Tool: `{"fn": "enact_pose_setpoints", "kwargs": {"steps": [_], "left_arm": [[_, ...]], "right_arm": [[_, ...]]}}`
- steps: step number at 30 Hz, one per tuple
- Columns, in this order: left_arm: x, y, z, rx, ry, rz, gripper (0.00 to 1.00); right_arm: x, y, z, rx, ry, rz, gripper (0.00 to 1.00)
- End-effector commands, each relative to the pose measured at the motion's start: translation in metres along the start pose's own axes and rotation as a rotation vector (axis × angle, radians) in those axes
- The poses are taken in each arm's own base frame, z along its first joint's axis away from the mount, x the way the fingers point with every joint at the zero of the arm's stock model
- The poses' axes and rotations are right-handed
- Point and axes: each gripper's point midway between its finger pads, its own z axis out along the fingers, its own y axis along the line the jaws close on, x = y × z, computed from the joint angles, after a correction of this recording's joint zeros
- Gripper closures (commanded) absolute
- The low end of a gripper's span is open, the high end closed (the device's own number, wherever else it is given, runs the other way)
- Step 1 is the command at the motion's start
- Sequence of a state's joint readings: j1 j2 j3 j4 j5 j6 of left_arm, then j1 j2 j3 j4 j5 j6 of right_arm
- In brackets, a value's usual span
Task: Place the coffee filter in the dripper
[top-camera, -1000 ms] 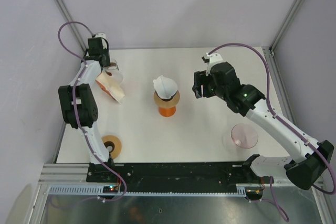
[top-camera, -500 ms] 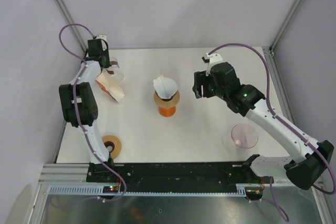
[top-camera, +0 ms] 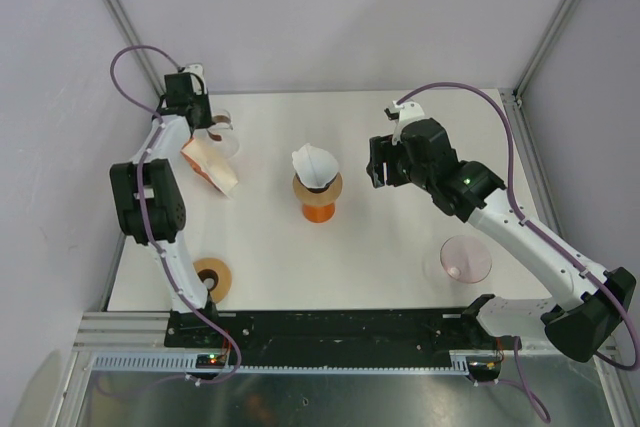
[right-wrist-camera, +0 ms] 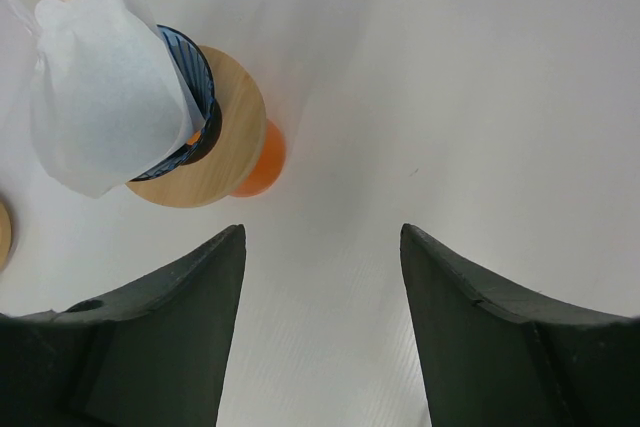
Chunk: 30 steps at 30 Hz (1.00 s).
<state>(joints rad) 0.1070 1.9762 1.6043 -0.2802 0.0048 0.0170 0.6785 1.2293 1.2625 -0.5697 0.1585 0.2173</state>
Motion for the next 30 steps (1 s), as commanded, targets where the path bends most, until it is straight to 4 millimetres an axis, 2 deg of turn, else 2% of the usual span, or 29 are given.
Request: {"fn": "enact_pose_setpoints", "kwargs": {"steps": [1, 12, 18, 24, 30], "left_arm": [[-0.044, -0.013, -0.040, 0.073, -0.117, -0.040, 1.00], [-0.062, -0.031, -0.066, 0.151, -0.168, -0.050, 1.00], [-0.059, -0.049, -0.078, 0.209, -0.166, -0.050, 1.00], [-0.043, -0.061, -0.088, 0.239, -0.143, -0.030, 1.00], [-0.024, -0.075, -0.110, 0.294, -0.129, -0.019, 1.00]], "right_arm": [[-0.011, 0.003, -0.002, -0.013, -0.043, 0.022, 0.32], [-0.012, 0.003, -0.004, -0.016, -0.044, 0.027, 0.31], [-0.010, 0.004, -0.003, -0.018, -0.038, 0.030, 0.31], [-0.011, 0.006, -0.004, -0.023, -0.041, 0.033, 0.31], [-0.010, 0.008, -0.004, -0.030, -0.037, 0.035, 0.31]]}}
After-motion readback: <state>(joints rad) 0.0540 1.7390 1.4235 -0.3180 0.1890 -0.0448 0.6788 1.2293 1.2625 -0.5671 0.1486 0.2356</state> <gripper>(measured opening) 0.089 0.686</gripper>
